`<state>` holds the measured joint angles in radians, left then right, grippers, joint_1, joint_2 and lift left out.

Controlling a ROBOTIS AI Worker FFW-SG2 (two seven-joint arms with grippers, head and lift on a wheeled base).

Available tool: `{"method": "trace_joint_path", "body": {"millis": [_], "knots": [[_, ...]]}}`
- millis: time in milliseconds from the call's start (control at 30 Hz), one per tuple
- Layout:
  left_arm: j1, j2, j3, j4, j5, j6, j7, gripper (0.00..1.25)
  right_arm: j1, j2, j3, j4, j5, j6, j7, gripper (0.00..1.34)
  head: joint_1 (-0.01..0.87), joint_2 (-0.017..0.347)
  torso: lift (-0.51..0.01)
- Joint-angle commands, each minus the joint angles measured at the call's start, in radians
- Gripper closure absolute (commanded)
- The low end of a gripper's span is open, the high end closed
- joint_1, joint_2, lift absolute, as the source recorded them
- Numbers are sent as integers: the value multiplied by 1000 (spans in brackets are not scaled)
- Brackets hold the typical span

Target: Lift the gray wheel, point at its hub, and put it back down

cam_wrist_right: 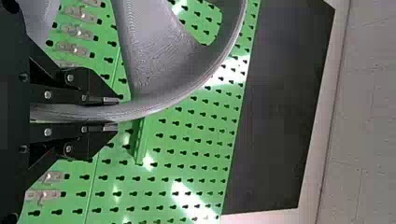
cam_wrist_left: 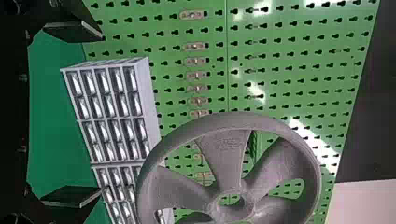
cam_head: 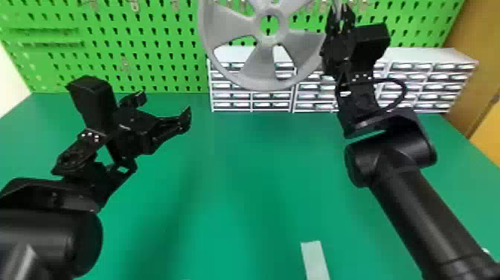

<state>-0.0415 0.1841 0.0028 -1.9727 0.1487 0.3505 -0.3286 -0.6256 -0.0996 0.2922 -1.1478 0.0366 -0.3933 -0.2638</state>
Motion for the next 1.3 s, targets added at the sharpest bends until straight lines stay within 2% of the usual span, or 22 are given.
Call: {"method": "trace_joint_path", "body": {"millis": [0,500,567,700,733,833,933,1067,1267], "knots": [[9,0,8,-12,-3,1,-1,124,-8,1,5,42,-30,-27,0,1311,692,48,-88],[17,0,16,-26,5,10,-17,144,-8,1,24,63,-54,-42,0,1311,692,48,-88],[20,0,19,-26,9,8,-26,246,-8,1,25,63,-58,-42,0,1311,692,48,-88],[25,0,17,-26,9,10,-32,855,-6,-2,30,63,-60,-41,0,1311,692,48,-88],[26,0,17,-26,9,10,-32,911,-6,-2,30,63,-60,-41,0,1311,692,48,-88],[29,0,8,-28,19,8,-32,969,-6,-3,30,63,-60,-39,0,1311,692,48,-88],[32,0,-9,-35,11,8,-24,1177,-6,-3,30,63,-60,-38,0,1311,692,48,-88],[32,0,-20,-38,26,8,-23,1222,-6,-3,31,63,-60,-35,0,1311,692,48,-88],[29,2,-23,-38,45,8,-21,1223,-11,-3,33,63,-60,-35,0,1311,692,48,-88]]}}
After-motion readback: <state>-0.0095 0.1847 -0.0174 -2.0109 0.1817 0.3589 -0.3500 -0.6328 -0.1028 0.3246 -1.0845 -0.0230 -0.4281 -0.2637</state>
